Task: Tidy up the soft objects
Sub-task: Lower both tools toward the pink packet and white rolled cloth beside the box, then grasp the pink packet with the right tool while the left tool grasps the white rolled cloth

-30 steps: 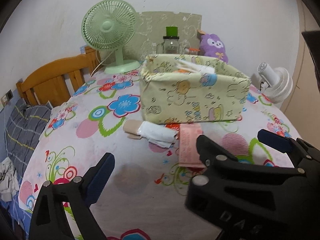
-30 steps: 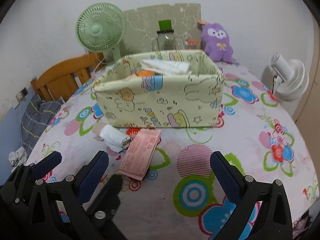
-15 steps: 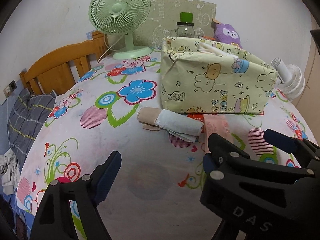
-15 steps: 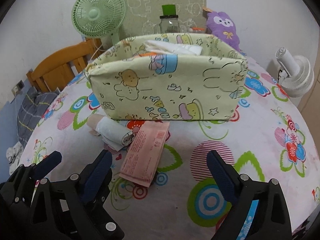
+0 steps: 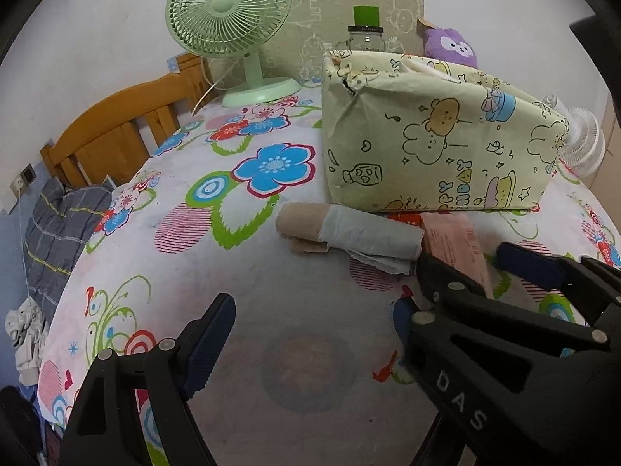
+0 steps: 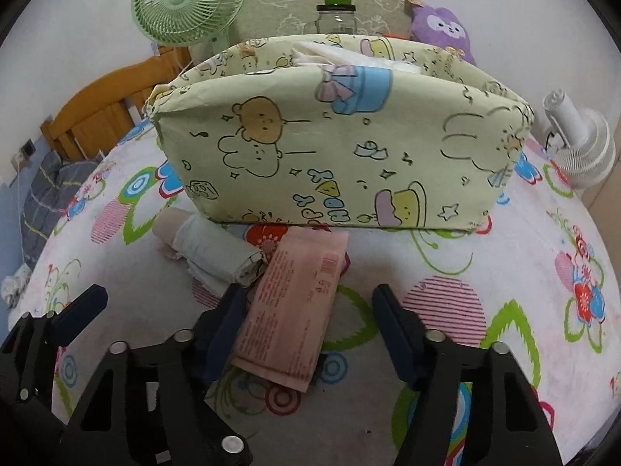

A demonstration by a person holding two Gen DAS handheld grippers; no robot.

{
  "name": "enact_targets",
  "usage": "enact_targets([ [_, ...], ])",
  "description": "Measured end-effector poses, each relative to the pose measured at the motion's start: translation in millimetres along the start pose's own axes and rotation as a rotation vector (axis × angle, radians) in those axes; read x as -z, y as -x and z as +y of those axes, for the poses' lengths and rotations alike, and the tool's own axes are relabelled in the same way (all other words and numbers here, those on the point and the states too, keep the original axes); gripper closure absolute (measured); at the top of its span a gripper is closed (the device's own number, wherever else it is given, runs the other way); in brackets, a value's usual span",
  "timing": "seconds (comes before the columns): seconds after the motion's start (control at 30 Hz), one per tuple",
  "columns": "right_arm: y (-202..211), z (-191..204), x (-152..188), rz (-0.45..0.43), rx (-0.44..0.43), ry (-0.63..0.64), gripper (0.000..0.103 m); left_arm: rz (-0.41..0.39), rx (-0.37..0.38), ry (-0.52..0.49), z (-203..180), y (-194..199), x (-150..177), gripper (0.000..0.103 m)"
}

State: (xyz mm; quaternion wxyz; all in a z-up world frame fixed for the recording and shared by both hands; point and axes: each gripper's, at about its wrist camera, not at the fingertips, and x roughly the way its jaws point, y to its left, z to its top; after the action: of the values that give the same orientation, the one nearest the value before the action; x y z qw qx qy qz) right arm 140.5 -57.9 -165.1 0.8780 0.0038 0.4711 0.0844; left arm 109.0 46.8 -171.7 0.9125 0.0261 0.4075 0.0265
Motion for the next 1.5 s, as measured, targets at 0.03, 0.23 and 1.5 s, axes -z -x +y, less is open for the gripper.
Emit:
enact_targets([
  [0.03,0.0,0.3,0.0,-0.003,0.003,0.004,0.05,0.006,0.013,-0.002,-0.4,-0.4,-0.6,0.018],
  [0.23,2.2,-6.5,0.0,-0.016,-0.011,-0.02,0.061,0.007,0.026,-0.018,-6.0,0.0,-3.5,0.017],
  [1.5,5.9,-51.6,-10.2,-0.025,0.018,-0.146,0.062,-0.006,0.149,-0.168,-41.7,-22.9,-35.5,0.052],
])
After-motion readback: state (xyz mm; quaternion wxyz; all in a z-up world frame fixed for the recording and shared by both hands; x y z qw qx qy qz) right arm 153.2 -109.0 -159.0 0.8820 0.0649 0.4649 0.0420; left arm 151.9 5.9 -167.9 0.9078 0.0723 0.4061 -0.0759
